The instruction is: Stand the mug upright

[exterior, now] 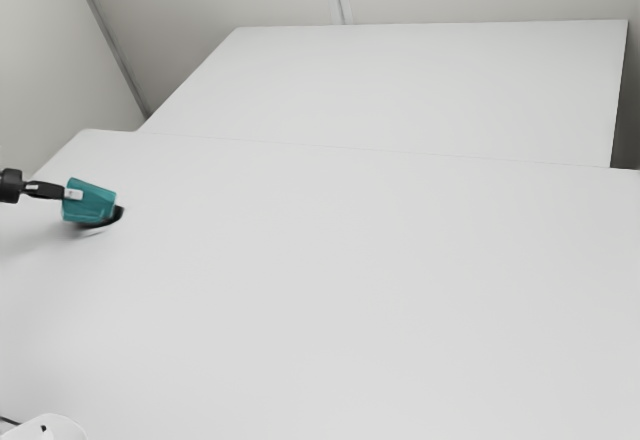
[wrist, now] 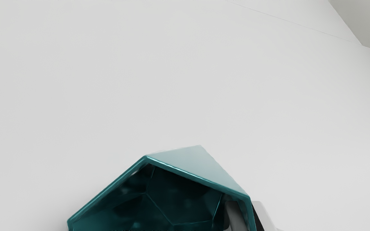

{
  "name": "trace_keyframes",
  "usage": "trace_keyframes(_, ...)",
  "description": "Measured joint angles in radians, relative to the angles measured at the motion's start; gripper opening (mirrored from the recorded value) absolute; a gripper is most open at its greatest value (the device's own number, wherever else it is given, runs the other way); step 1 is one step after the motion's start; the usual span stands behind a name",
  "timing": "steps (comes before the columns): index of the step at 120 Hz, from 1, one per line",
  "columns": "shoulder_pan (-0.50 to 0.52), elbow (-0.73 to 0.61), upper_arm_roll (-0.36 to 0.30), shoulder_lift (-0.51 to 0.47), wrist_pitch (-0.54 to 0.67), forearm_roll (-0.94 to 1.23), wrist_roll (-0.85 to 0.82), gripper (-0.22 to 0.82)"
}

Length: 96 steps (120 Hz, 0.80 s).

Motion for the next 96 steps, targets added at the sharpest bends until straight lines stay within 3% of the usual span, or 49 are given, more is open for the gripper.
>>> trace_keyframes(24,0.003,-0.01,0.002,-0.054,-0.007,0.021,0.0,-0.17)
trace_keyframes(43,-0.01,-0.1,-0.009,-0.153,0.016,0.126,-0.01,-0.18)
trace_keyframes(77,-0.015,-0.53,-0.126,-0.503,0.2,0.397,-0.084,-0.18)
trace_keyframes(96,-0.014,-0.709,-0.217,-0.641,0.299,0.532,-0.167,-0.18)
